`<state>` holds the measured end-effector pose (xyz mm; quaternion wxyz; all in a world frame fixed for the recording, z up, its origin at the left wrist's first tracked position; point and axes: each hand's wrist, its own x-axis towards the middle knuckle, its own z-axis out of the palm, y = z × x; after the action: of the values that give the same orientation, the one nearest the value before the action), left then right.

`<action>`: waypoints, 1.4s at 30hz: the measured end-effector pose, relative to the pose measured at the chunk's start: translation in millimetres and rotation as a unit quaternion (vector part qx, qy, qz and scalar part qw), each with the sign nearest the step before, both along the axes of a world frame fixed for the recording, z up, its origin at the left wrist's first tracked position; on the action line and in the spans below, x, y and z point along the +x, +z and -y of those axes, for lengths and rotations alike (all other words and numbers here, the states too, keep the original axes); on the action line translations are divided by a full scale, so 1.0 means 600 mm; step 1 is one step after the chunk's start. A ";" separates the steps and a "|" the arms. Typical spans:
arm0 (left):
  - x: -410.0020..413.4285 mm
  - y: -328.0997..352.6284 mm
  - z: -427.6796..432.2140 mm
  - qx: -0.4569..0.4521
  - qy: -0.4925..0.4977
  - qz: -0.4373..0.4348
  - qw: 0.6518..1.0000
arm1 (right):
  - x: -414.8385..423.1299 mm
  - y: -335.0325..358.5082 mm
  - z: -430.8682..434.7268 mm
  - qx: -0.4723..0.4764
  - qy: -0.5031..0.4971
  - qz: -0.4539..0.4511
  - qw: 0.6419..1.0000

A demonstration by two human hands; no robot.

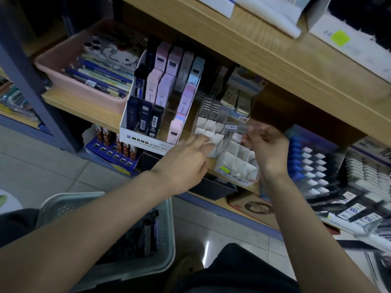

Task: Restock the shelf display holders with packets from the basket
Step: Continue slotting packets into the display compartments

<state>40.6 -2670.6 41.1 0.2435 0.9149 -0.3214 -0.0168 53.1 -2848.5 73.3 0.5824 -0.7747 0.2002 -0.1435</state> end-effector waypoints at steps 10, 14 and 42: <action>0.002 -0.007 0.005 0.029 -0.006 0.020 0.999 | 0.057 -0.007 -0.008 -0.279 0.036 0.062 0.958; 0.001 -0.013 -0.004 0.030 -0.014 0.017 0.999 | 0.073 -0.005 -0.019 -0.369 0.087 0.025 0.925; -0.002 -0.026 -0.022 0.004 -0.026 0.032 0.999 | 0.099 -0.003 -0.033 -0.513 0.124 -0.062 0.847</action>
<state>39.4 -2657.4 25.6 0.2294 0.9072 -0.3526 0.0046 112.7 -2828.9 71.7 0.1009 -0.9888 0.0357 -0.1039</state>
